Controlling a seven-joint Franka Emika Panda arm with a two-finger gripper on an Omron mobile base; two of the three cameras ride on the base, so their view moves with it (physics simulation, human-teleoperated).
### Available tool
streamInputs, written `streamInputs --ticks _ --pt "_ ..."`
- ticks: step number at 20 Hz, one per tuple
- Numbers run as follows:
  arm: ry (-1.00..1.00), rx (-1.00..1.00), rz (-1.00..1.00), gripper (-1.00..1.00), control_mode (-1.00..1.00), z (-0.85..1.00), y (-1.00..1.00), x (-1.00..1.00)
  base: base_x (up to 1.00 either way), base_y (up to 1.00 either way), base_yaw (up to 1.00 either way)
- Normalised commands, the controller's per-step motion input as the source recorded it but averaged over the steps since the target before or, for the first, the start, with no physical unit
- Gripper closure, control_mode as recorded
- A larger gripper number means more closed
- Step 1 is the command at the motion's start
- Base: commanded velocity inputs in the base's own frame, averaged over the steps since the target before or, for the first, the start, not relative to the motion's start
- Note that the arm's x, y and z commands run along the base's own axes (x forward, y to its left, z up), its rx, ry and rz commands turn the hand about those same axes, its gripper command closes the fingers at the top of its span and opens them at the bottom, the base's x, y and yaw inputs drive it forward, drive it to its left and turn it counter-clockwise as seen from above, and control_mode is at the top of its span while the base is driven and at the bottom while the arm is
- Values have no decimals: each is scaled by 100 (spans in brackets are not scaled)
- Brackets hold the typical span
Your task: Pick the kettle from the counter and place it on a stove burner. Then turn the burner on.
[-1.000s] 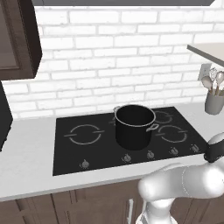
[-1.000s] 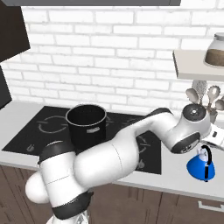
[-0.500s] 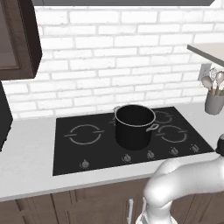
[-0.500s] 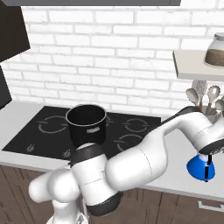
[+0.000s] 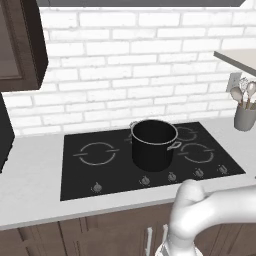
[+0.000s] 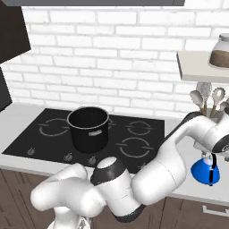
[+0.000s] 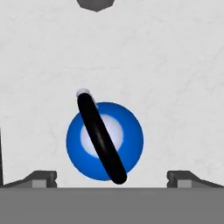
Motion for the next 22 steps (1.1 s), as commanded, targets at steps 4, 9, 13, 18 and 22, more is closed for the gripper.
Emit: streamInputs --ticks 4,9,13,18,22 --pt "0 1 4 -100 -100 -28 -3 9 0 0 0" --pt "-2 0 5 100 -100 -23 -1 11 0 0 0" --pt "-1 0 0 100 -100 -7 0 3 0 0 0" --pt "-2 0 0 100 -100 0 15 0 0 0 0" --pt "-15 0 0 100 -100 22 76 -6 0 0 0"
